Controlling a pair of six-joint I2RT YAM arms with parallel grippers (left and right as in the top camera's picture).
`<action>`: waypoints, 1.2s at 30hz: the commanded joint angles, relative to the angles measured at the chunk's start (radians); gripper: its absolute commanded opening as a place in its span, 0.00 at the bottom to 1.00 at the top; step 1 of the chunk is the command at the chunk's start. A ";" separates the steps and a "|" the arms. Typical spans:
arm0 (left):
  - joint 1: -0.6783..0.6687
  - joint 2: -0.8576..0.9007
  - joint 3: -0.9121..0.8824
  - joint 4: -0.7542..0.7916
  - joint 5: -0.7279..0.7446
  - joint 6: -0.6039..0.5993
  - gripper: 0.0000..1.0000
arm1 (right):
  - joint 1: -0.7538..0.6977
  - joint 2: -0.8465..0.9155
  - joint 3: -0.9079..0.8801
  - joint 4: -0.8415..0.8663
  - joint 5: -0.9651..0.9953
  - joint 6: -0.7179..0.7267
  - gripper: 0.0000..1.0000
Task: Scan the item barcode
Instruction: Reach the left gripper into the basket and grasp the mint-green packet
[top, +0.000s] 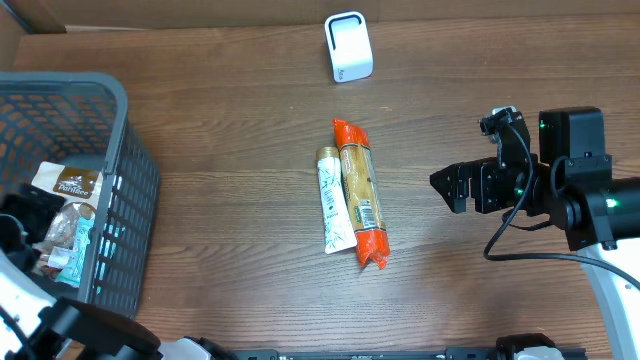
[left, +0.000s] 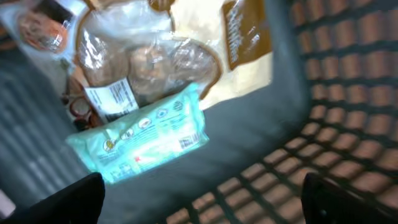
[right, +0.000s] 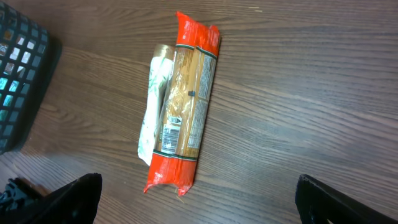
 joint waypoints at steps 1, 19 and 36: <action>-0.002 0.006 -0.100 0.078 -0.064 0.077 0.92 | -0.001 -0.001 0.026 0.002 -0.001 -0.002 1.00; -0.009 0.140 -0.195 0.212 -0.007 0.425 0.93 | -0.001 -0.001 0.026 0.003 0.000 -0.002 1.00; -0.027 0.274 -0.246 0.211 -0.046 0.460 0.82 | -0.001 0.000 0.026 0.005 0.018 -0.002 1.00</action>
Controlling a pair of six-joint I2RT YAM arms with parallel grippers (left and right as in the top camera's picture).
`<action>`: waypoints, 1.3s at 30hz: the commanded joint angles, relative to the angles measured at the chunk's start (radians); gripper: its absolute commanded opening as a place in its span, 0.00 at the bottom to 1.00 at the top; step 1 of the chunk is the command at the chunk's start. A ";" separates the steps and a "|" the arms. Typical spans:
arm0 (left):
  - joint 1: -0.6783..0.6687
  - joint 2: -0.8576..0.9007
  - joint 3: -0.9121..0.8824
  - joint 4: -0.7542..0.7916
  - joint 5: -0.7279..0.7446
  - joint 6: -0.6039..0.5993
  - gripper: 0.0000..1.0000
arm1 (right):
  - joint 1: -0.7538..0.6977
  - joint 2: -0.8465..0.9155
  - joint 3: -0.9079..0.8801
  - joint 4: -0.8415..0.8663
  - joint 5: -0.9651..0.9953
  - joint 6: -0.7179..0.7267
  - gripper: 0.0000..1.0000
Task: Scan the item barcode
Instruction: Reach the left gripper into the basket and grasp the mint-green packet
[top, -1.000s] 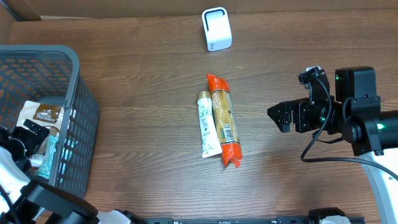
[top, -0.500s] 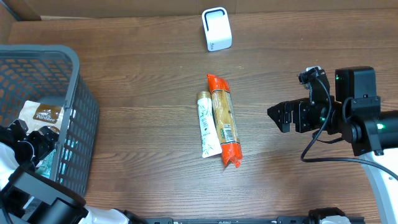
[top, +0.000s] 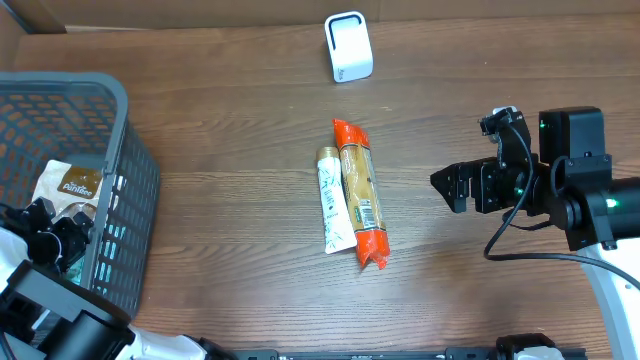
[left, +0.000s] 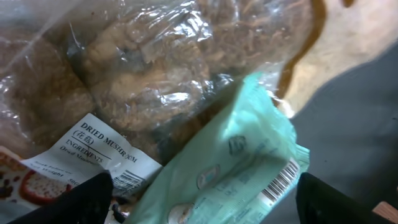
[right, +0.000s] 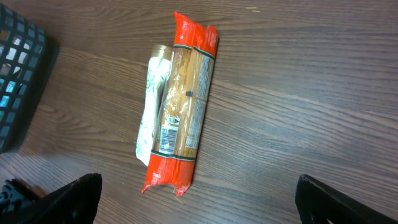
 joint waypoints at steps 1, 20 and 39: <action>-0.022 0.101 -0.032 -0.019 0.009 0.015 0.76 | -0.001 0.000 0.026 0.006 0.009 -0.002 1.00; -0.024 0.106 -0.032 -0.056 0.009 -0.053 0.04 | -0.001 0.000 0.026 0.011 0.009 -0.002 1.00; -0.054 0.101 0.651 -0.484 0.016 -0.274 0.04 | -0.001 0.000 0.026 0.019 0.008 -0.001 1.00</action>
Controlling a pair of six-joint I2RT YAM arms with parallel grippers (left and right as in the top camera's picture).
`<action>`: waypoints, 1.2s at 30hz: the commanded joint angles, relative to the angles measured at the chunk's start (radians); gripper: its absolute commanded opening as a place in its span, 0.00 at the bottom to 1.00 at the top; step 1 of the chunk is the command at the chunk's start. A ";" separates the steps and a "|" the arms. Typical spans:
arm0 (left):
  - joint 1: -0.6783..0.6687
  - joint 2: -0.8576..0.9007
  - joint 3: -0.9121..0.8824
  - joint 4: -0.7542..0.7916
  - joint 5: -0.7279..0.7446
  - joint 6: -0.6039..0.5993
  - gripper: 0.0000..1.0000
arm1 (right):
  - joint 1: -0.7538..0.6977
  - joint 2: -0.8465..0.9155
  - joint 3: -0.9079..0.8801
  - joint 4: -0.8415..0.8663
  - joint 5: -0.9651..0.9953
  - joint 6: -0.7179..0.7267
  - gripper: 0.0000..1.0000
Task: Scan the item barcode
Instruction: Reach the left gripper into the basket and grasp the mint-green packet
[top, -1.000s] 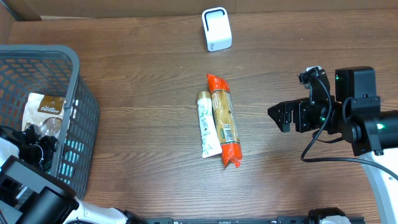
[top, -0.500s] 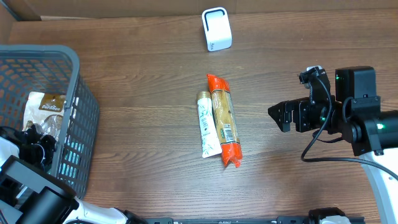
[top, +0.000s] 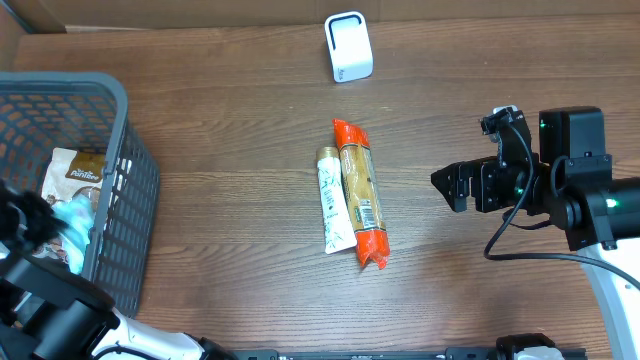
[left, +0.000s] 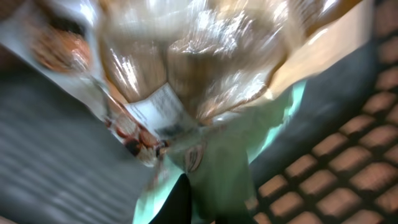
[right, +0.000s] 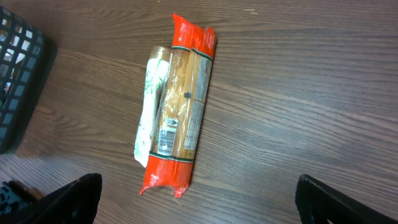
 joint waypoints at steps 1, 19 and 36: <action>-0.036 -0.022 0.193 -0.063 0.011 -0.057 0.04 | -0.001 0.000 0.026 0.014 0.002 -0.002 1.00; -0.164 -0.034 0.338 -0.161 -0.080 -0.216 0.79 | -0.001 0.000 0.026 0.010 0.002 -0.002 1.00; -0.060 -0.032 -0.194 0.283 -0.083 -0.476 0.89 | -0.001 0.000 0.026 0.006 0.002 -0.002 1.00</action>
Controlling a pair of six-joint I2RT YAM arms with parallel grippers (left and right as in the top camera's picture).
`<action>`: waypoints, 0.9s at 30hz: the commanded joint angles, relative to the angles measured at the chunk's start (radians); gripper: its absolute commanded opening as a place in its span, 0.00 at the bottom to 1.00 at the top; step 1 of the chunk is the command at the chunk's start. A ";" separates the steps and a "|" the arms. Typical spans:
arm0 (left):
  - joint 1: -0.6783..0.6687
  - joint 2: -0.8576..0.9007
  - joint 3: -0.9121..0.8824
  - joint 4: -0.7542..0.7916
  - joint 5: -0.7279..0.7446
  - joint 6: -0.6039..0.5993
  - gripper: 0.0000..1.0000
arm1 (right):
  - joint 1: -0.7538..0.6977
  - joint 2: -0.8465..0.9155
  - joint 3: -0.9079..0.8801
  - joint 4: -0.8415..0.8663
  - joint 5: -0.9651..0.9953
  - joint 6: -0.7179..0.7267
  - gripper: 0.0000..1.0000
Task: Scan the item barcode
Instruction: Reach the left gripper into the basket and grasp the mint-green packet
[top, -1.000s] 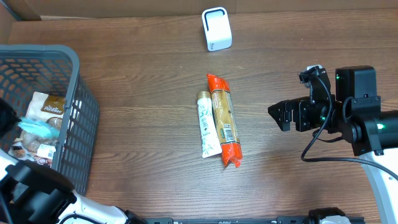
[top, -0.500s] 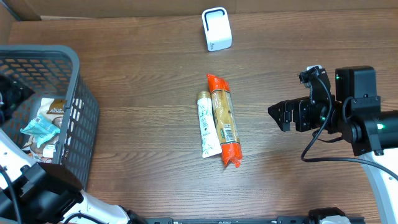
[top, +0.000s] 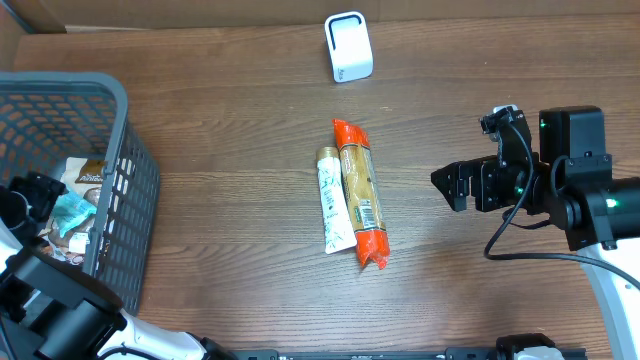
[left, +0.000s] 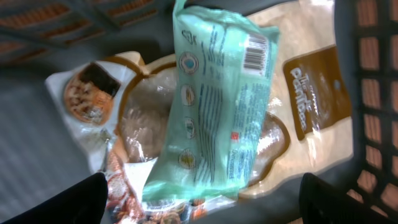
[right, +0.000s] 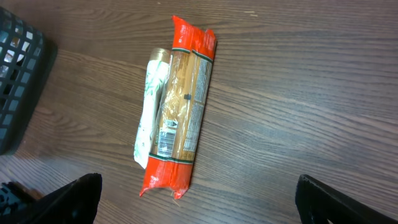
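Observation:
A teal packet (left: 217, 99) with a barcode near its top right lies lengthwise over a clear bag of dried mushrooms (left: 140, 127) in the grey basket (top: 112, 130). My left gripper (left: 214, 205) hangs over the packet's near end. Its fingers (left: 81, 199) are wide apart and open. In the overhead view the left gripper (top: 35, 195) is inside the basket beside the teal packet (top: 70, 212). The white scanner (top: 349, 46) stands at the table's far edge. My right gripper (top: 450, 187) hovers open, right of the orange pasta pack (right: 183, 118).
A white-green tube (right: 152, 112) lies against the pasta pack's left side at mid-table. A brown-labelled bag (left: 311, 81) lies under the mushroom bag. The basket's mesh wall (left: 373, 93) closes in on the left gripper.
The left wrist view was blurred, with the teal packet close up at bottom centre. Now it is sharp, the fingers stand apart and the packet lies along the mushroom bag. The right arm has not moved.
First the left gripper hung open above the basket's contents, with the teal packet lying crosswise below the mushroom bag. Then it was down close to both. Then the packet filled the blurred view. Now it lies on the mushroom bag. The right gripper stayed open over the table.

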 joint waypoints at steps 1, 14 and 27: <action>-0.002 0.000 -0.080 0.058 0.002 -0.082 0.89 | -0.001 0.000 0.026 -0.001 0.002 -0.001 1.00; -0.004 0.000 -0.238 0.290 0.002 -0.079 0.73 | -0.001 0.000 0.026 -0.007 0.002 0.003 1.00; -0.003 -0.002 -0.227 0.283 0.012 -0.068 0.04 | -0.001 0.000 0.026 -0.006 -0.002 0.003 1.00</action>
